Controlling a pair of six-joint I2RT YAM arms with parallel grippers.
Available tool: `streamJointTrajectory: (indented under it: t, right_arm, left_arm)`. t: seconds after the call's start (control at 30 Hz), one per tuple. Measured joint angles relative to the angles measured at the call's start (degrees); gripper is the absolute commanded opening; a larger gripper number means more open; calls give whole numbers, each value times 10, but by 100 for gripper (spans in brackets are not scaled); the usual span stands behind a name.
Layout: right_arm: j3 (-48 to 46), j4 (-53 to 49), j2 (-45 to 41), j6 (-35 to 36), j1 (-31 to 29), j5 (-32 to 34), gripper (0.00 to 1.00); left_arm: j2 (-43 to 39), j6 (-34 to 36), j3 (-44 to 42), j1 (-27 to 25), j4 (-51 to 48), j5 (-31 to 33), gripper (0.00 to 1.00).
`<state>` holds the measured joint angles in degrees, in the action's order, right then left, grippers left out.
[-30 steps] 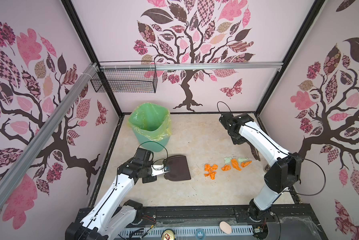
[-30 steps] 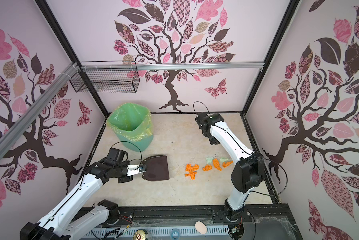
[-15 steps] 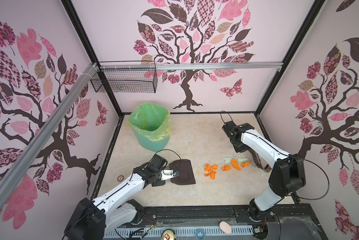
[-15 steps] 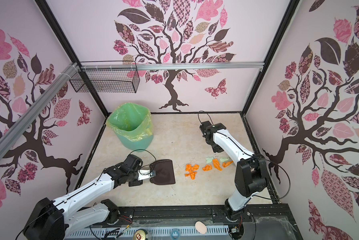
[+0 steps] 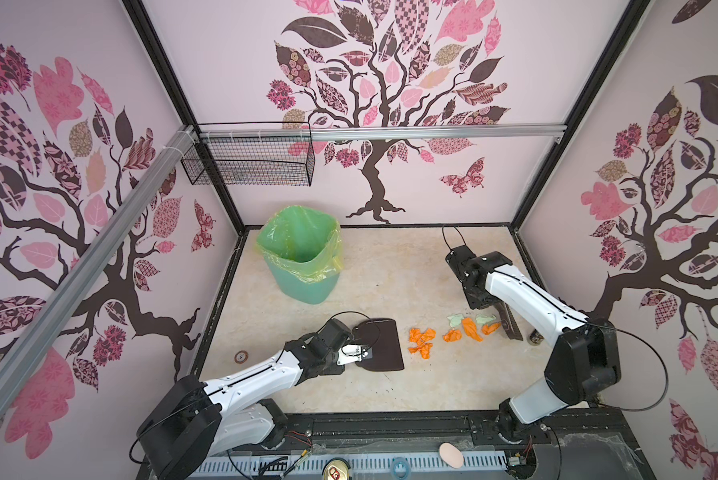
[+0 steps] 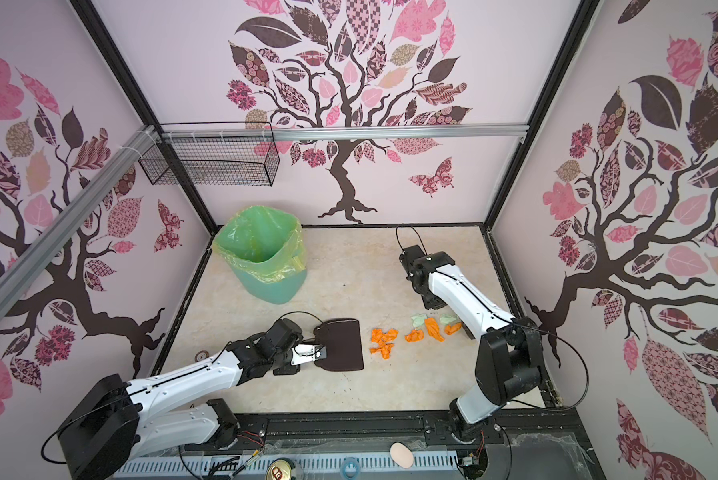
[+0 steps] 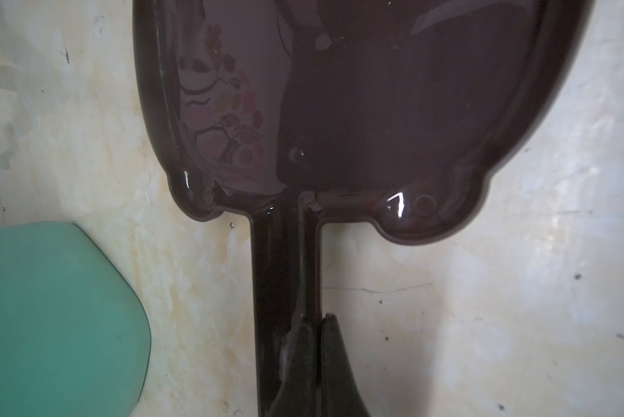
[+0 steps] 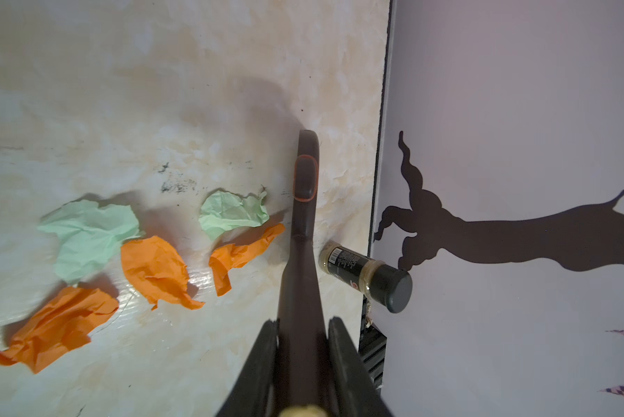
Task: Sweep away the paper scraps from the table
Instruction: 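Sweep the brush with the right gripper pushing scraps toward the dustpan, then push the orange scraps onto the dustpan with the right gripper's brush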
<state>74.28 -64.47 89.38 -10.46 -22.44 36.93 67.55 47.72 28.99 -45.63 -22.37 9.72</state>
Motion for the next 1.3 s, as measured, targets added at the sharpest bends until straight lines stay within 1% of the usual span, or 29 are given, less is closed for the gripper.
streamJointTrajectory:
  t: [0.17,0.43,0.63,1.0,1.3]
  right_arm:
    - [10,-19,0,-28,-64,-14,0]
    - [67,-54,8,-84,-154,-52,0]
    - [104,-68,33,-123,-221,-71,0]
    - [173,-86,71,-170,-305,-94,0]
    - [228,-89,91,-193,-347,-123,0]
  left_arm:
    - [20,-15,0,-17,11,6,0]
    - [51,-34,0,-38,30,8,0]
    - [71,-44,6,-52,40,14,0]
    - [97,-47,19,-62,60,27,0]
    - [115,-47,28,-62,71,35,0]
